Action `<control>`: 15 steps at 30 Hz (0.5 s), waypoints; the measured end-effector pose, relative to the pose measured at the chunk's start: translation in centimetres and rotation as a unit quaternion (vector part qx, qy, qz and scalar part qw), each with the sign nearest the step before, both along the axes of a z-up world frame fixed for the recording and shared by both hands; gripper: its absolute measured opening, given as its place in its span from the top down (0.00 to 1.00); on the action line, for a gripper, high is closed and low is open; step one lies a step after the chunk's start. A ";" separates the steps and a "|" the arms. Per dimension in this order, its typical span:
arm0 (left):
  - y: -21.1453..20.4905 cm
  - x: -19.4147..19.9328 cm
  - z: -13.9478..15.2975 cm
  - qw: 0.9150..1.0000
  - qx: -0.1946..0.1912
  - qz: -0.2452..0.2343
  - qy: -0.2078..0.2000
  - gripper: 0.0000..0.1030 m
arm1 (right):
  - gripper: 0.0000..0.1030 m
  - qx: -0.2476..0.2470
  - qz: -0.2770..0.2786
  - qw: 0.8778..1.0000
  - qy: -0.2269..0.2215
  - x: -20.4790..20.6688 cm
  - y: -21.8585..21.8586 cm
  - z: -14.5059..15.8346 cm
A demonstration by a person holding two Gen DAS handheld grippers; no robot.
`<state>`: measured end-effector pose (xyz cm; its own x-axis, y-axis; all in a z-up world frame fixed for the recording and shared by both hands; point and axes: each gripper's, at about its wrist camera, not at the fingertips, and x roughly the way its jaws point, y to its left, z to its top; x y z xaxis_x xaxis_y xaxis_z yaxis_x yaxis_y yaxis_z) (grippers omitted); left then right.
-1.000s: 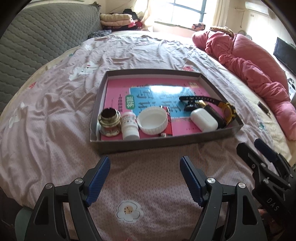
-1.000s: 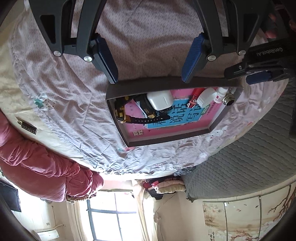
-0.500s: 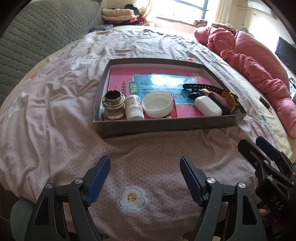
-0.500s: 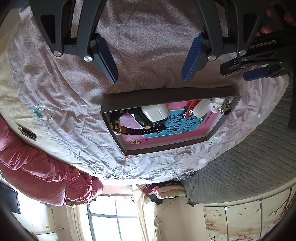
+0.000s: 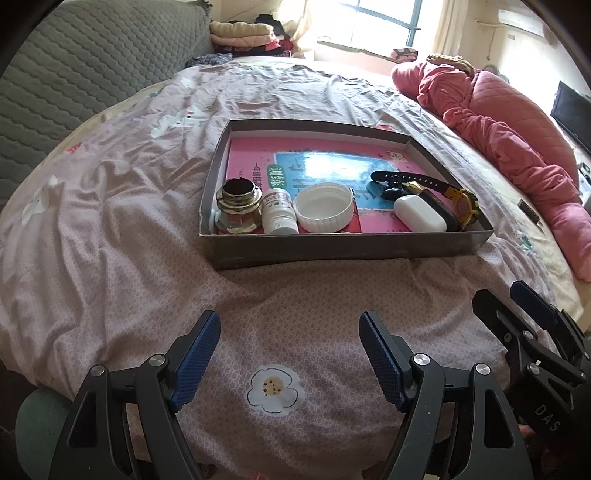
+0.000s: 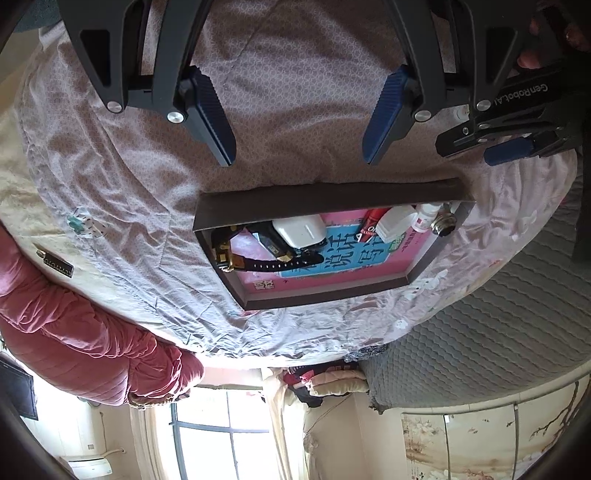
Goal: Organize rigid objects
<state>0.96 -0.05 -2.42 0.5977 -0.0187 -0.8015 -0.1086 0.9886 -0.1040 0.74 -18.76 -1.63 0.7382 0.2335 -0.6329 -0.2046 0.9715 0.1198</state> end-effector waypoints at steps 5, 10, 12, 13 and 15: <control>-0.4 -0.4 -0.2 1.000 0.005 -0.002 0.001 0.24 | 0.32 -0.001 -0.003 1.000 0.000 -0.1 0.1 -0.1; -0.6 -0.6 -0.2 1.000 0.009 -0.005 0.002 0.24 | 0.32 0.002 -0.006 1.000 0.001 -0.1 0.0 -0.2; -0.7 -0.6 -0.2 1.000 0.011 -0.004 0.001 0.24 | 0.32 0.004 -0.006 1.000 0.002 -0.1 -0.1 -0.2; -0.7 -0.6 -0.1 1.000 0.011 -0.004 0.001 0.24 | 0.32 0.004 -0.007 1.000 0.002 -0.1 -0.2 -0.2; -0.7 -0.6 -0.1 1.000 0.013 -0.004 0.000 0.24 | 0.32 0.006 -0.007 1.000 0.003 0.0 -0.3 -0.3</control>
